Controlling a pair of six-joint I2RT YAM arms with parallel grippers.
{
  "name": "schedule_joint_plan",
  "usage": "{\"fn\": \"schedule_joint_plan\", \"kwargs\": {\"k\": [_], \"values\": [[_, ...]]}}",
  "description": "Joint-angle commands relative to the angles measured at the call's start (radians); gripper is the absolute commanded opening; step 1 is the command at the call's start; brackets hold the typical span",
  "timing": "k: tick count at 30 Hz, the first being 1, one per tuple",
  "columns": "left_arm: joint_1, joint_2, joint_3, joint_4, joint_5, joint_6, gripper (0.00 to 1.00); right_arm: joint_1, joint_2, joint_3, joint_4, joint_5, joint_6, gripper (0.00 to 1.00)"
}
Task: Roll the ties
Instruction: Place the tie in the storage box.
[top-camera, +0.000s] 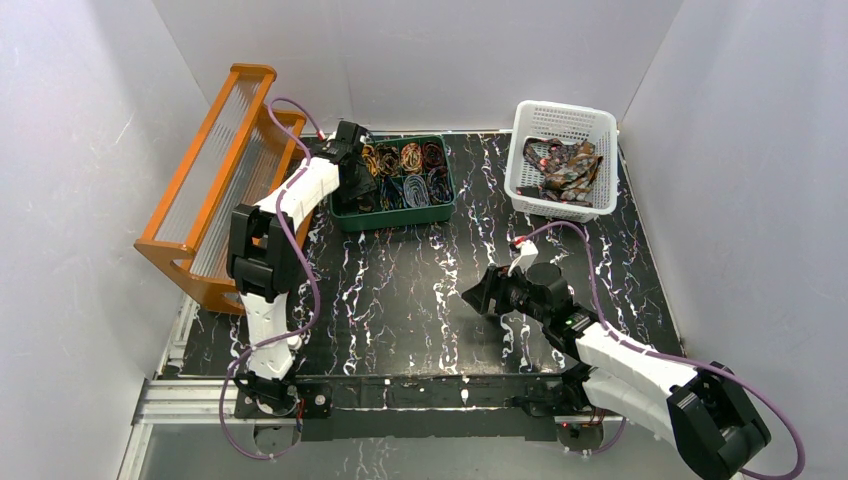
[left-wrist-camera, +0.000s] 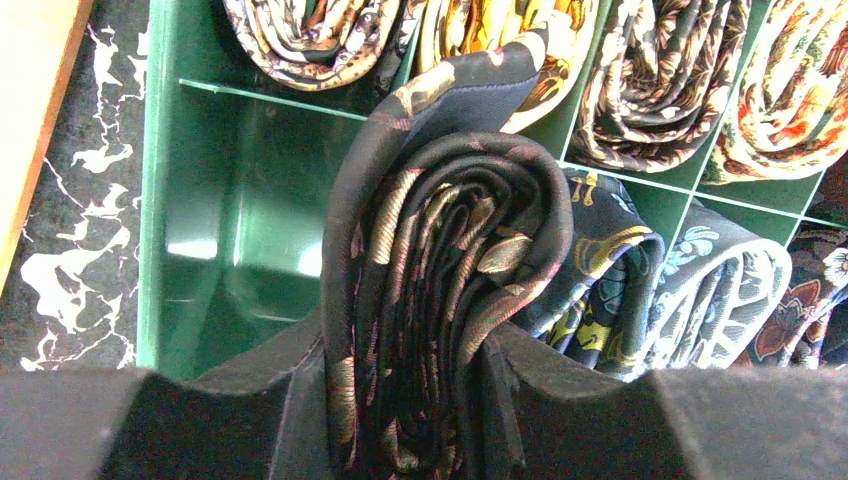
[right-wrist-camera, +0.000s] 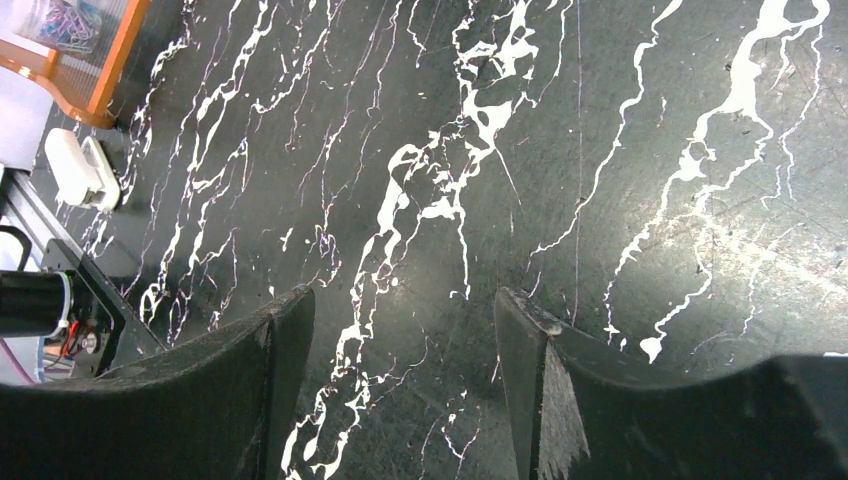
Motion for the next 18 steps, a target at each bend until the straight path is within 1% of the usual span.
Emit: {"fn": "schedule_joint_plan", "kwargs": {"k": [1,5,7,18], "values": [[0.009,-0.064,-0.026,-0.004,-0.052,-0.016,0.03,-0.001,0.005,-0.005,0.04,-0.012,0.005,0.74],[0.009,-0.044,-0.012,-0.011,-0.029,0.035,0.04,-0.002,0.008,-0.006,0.04,-0.015,0.005,0.74],[0.004,-0.021,0.01,-0.039,-0.022,0.057,0.04,-0.002,0.008,-0.006,0.044,-0.013,0.006,0.75],[-0.062,0.054,0.09,-0.138,-0.115,0.113,0.04,-0.001,0.02,-0.007,0.05,-0.015,0.011,0.75]]}}
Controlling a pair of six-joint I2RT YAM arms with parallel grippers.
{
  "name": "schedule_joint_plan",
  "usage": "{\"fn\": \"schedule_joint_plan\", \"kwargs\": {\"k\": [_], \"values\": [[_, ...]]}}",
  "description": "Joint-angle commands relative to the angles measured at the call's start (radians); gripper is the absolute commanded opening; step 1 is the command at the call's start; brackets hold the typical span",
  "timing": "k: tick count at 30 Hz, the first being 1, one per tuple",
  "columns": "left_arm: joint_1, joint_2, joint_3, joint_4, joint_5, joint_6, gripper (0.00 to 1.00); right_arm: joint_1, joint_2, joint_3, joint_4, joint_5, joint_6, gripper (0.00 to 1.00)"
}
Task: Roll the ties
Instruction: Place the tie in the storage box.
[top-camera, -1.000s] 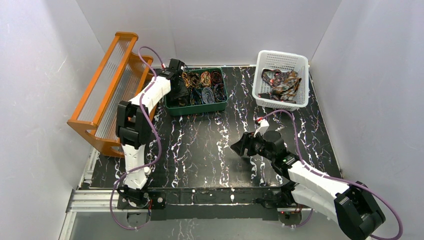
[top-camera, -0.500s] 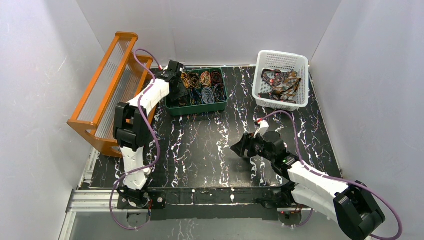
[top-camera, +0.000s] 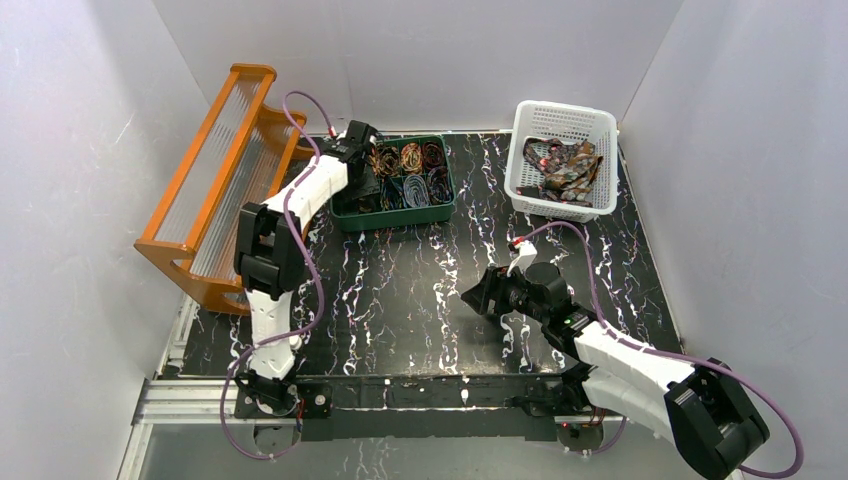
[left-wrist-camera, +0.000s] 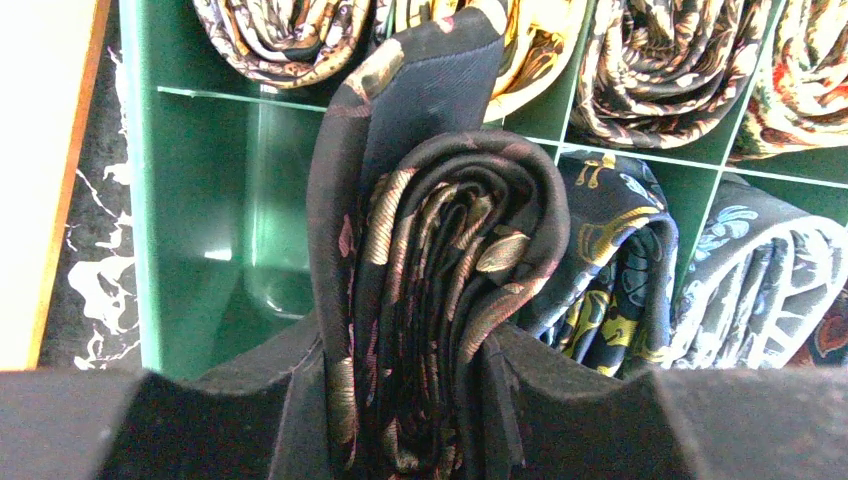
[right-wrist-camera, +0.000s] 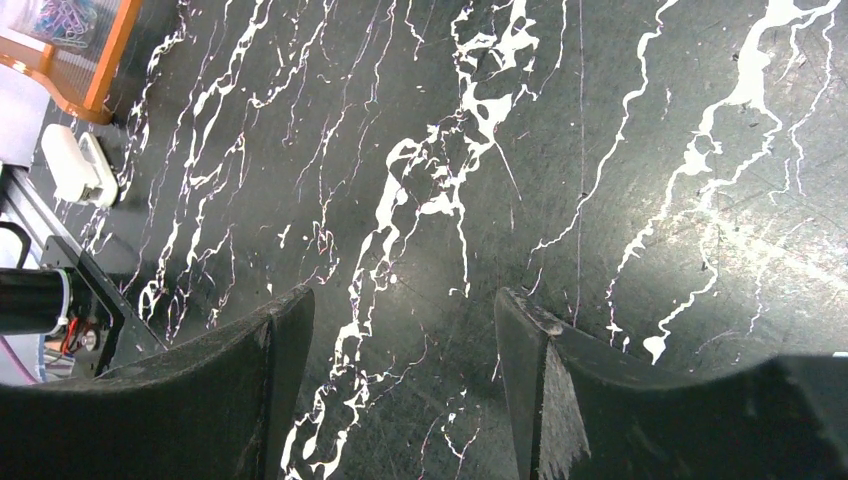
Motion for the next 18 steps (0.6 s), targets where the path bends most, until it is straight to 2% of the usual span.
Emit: {"fn": "schedule_joint_plan", "kwargs": {"k": [1,4,6,11,18], "values": [[-0.03,0.033,0.053,-0.096,-0.074,0.038,0.05,-0.002,-0.002,-0.006,0.043,-0.008,0.007,0.75],[-0.053,0.058,0.088,-0.118,-0.087,0.066,0.07,-0.001,-0.001,-0.008,0.044,-0.009,0.007,0.75],[-0.081,0.09,0.142,-0.171,-0.148,0.079,0.1,-0.001,0.002,-0.009,0.047,-0.008,0.007,0.75],[-0.081,0.138,0.187,-0.172,-0.053,0.066,0.11,-0.002,0.014,-0.012,0.055,-0.011,0.009,0.75],[-0.084,0.138,0.175,-0.132,0.001,0.084,0.14,-0.002,0.017,-0.014,0.06,-0.01,0.008,0.75]]}}
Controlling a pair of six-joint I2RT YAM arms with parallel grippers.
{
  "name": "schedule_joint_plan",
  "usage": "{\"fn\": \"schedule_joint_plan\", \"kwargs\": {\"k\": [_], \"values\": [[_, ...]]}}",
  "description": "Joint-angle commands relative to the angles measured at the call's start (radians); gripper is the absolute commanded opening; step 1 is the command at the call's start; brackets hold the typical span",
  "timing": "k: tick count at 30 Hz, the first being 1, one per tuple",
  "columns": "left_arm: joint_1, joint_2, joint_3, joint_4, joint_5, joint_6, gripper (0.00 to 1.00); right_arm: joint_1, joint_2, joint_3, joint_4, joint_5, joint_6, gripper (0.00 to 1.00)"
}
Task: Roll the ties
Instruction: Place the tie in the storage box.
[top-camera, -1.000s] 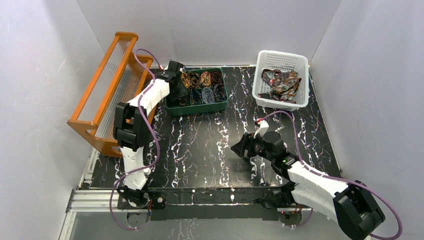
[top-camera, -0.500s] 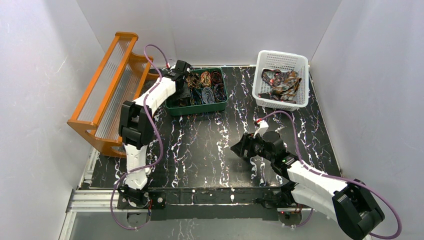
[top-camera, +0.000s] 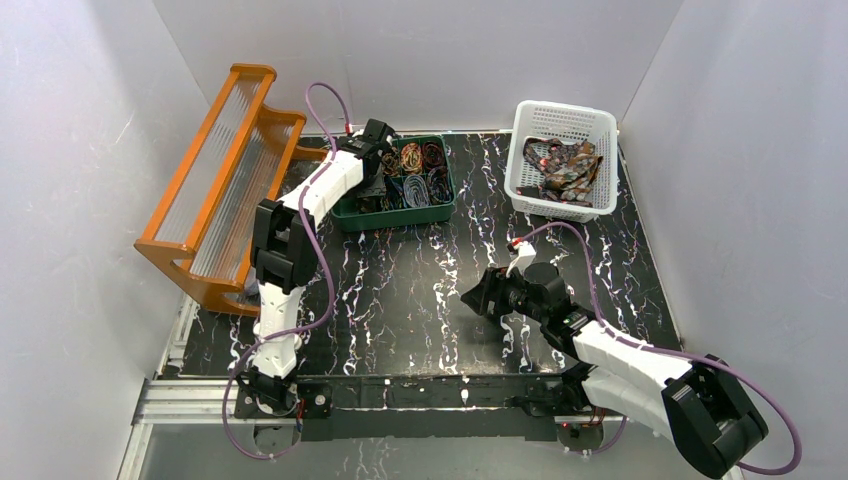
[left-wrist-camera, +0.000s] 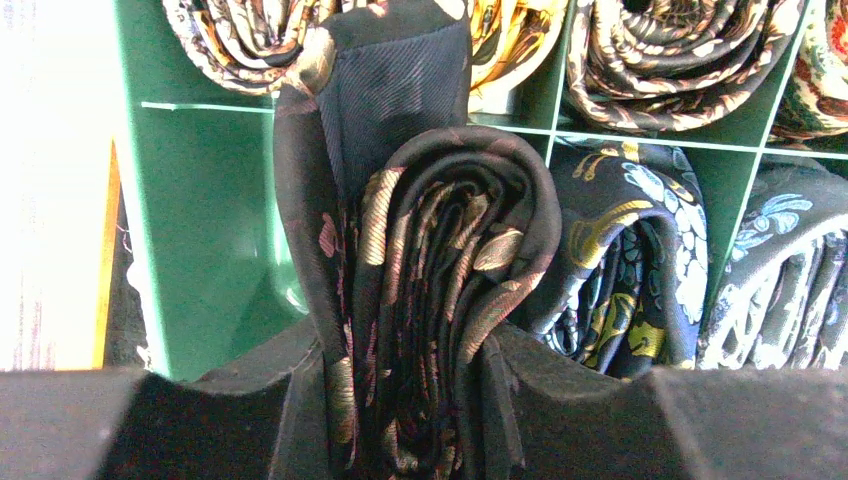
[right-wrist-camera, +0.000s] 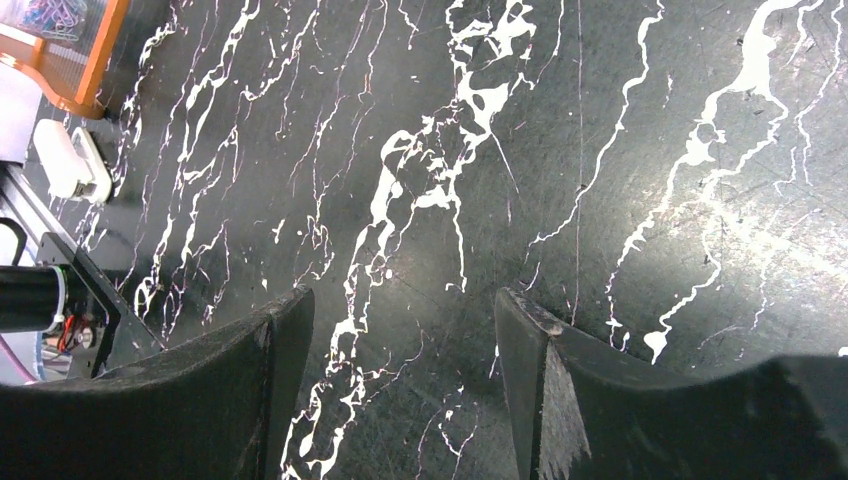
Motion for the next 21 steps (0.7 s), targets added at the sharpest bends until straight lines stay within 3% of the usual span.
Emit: {"fn": "schedule_joint_plan", "kwargs": {"k": [1,8,17,21], "values": [[-0.018,0.026,0.006,0.027,0.142,0.008,0.14,-0.001,-0.002,-0.018,0.063,-0.007,0.006,0.75],[-0.028,-0.04,0.024,0.068,0.113,-0.004,0.13,-0.002,0.017,-0.013,0.067,-0.012,0.008,0.75],[-0.032,0.034,0.067,0.061,0.188,0.045,0.14,-0.001,0.017,-0.011,0.067,-0.017,0.01,0.75],[-0.032,0.064,0.065,0.013,0.129,0.009,0.13,-0.002,0.014,-0.013,0.065,-0.015,0.01,0.75]]}}
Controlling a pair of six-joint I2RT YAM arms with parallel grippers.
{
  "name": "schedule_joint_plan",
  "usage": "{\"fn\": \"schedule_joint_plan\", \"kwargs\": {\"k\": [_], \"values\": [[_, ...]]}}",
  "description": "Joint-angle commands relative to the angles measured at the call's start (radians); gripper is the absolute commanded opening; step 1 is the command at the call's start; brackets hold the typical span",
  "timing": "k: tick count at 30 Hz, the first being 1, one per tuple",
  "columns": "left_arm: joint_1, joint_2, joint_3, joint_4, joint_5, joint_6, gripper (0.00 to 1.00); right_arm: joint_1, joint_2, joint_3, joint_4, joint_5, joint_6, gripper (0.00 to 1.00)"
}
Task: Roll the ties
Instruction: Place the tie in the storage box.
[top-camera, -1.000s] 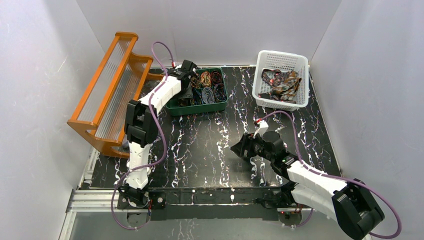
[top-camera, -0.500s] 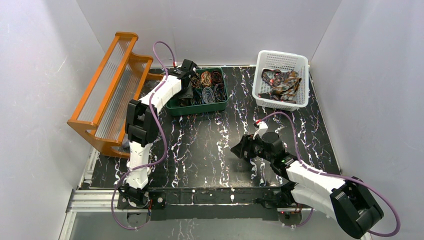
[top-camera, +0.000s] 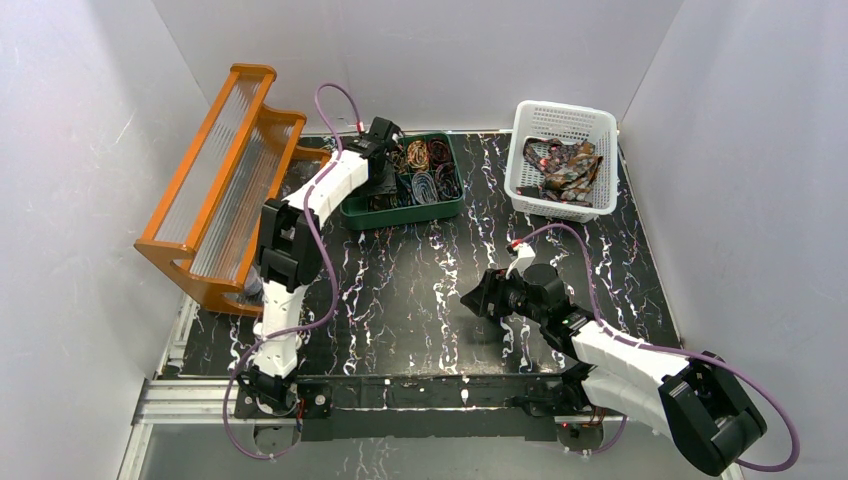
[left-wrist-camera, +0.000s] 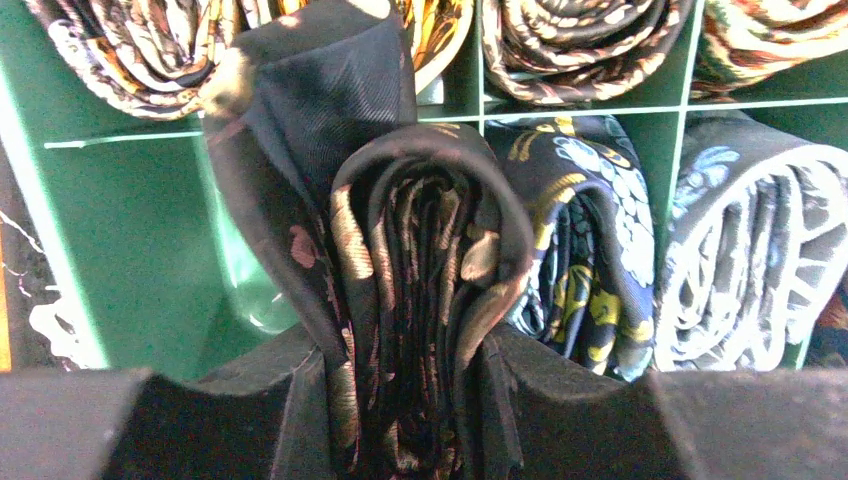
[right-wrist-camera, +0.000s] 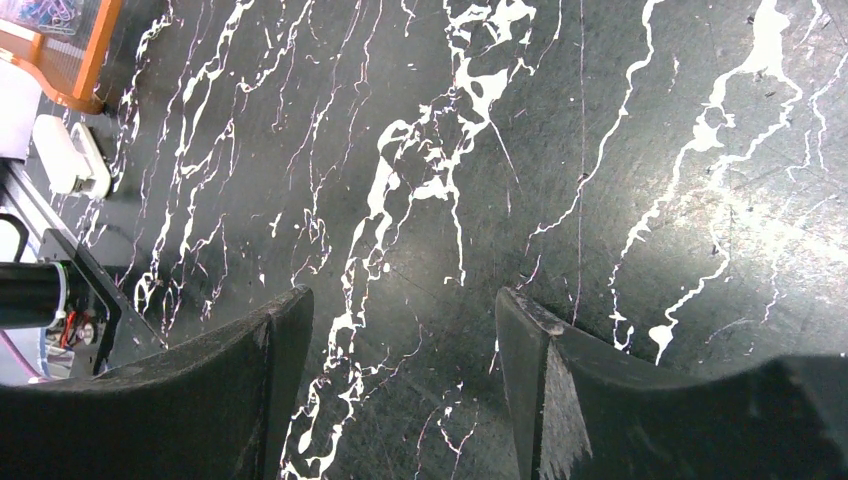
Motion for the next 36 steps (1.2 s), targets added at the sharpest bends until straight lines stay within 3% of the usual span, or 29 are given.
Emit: {"fn": "schedule_joint_plan", "kwargs": {"k": [1,10,17,20,26,36], "values": [[-0.015,0.044,0.017,-0.035,-0.008,-0.029,0.14,-0.001,-0.004,0.001,0.04,-0.006,-0.002,0.75],[0.026,-0.034,-0.068,-0.005,-0.095,-0.114,0.12,-0.002,-0.002,0.001,0.037,-0.006,-0.005,0.75],[0.041,-0.008,-0.088,0.001,-0.005,-0.047,0.15,-0.002,0.013,-0.004,0.054,-0.01,-0.001,0.75],[0.035,0.009,-0.086,-0.016,-0.011,-0.028,0.24,-0.002,0.016,0.001,0.048,-0.013,0.001,0.75],[0.031,-0.027,-0.084,-0.025,-0.057,-0.021,0.57,-0.002,0.009,-0.001,0.047,-0.011,0.001,0.75],[0.03,-0.086,-0.045,-0.06,-0.063,-0.006,0.71,-0.002,0.002,0.0,0.044,-0.011,0.007,0.75]]}}
